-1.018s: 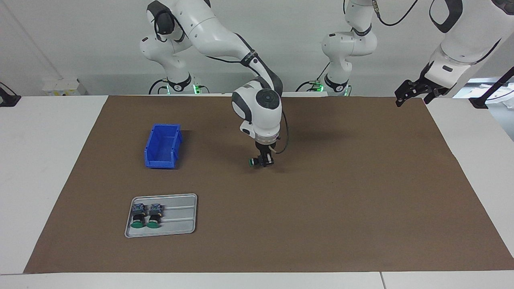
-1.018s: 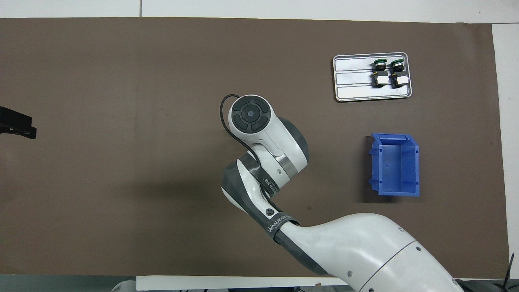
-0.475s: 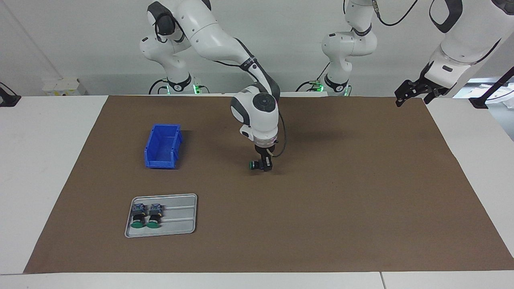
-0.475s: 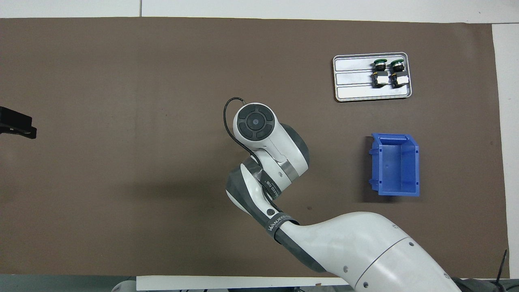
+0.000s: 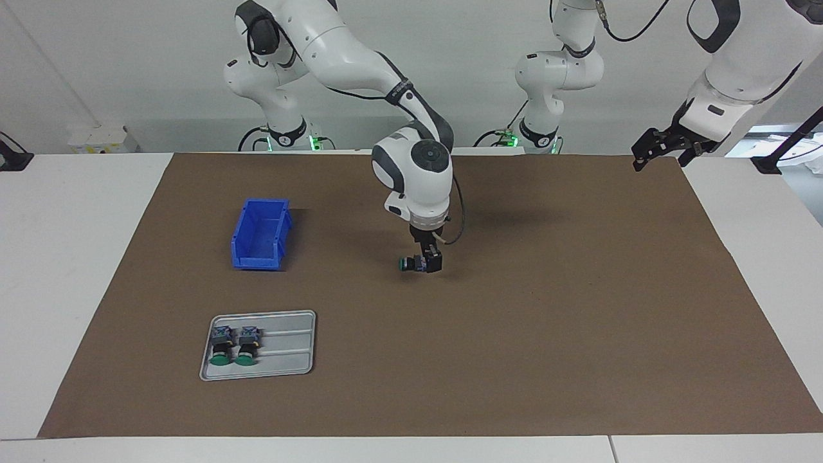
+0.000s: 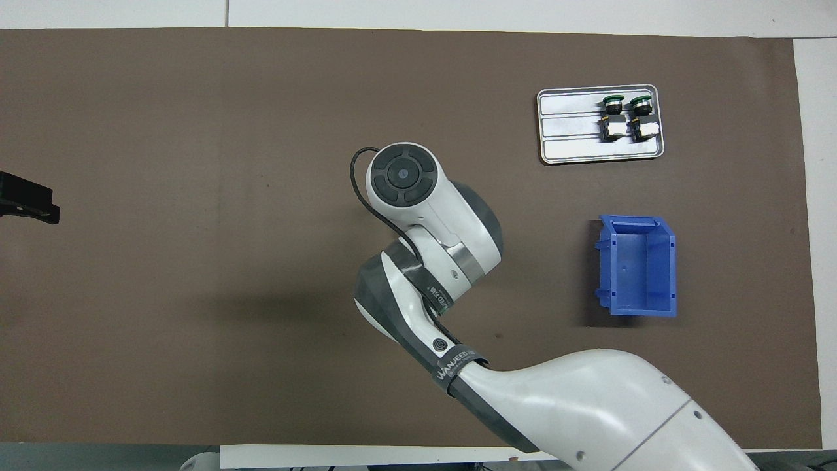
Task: Place and press button with both arms
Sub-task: 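Carry the green item with the right gripper to the table center and release, then withdraw the right gripper to rest while the left gripper moves in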
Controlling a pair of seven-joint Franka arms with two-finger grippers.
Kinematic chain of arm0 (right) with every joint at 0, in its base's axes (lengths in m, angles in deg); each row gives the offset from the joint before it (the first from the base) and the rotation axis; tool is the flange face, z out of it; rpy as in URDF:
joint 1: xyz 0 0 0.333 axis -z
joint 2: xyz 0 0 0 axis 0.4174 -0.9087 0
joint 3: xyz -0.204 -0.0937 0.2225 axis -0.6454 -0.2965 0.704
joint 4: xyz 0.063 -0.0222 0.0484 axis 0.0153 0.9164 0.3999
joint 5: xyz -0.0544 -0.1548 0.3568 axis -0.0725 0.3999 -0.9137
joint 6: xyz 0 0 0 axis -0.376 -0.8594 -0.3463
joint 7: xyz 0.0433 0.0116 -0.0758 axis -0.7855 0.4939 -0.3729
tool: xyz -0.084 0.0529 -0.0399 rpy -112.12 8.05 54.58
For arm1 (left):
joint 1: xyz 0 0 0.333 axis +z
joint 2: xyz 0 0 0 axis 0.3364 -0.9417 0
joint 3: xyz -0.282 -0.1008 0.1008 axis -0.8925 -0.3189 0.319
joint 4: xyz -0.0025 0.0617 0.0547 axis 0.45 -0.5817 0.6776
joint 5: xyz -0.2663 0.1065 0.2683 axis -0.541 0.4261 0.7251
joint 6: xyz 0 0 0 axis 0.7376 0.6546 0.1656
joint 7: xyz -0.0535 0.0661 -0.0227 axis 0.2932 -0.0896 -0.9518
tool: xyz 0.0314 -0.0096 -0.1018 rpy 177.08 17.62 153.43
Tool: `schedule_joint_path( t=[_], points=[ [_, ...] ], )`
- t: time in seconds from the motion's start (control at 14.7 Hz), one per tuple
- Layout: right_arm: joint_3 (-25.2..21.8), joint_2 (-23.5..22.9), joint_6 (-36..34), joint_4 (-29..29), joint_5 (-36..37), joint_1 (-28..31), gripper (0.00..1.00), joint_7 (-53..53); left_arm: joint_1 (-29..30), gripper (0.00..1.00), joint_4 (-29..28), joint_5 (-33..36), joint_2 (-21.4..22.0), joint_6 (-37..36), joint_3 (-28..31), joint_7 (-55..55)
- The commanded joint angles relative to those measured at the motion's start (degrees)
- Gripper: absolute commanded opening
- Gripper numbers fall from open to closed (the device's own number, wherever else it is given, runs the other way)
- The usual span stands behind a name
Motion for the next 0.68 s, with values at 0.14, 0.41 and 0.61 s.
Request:
schedule_joint_path(
  t=[0.14,0.41,0.61],
  points=[
    [0.58,11.53,-12.29,0.77,-0.49,9.88,0.98,-18.97,-0.41,1.00,-3.57,0.16,2.25,3.58,-0.62,-7.08],
    [0.58,18.48,-22.32,0.86,-0.49,18.49,0.98,-38.47,-4.01,1.00,-4.28,0.07,2.16,3.94,-0.97,-18.75],
    [0.32,24.02,-28.30,0.86,-0.49,25.09,0.98,-57.63,-7.35,1.00,-6.20,0.07,1.72,5.69,-1.06,-28.59]
  ],
)
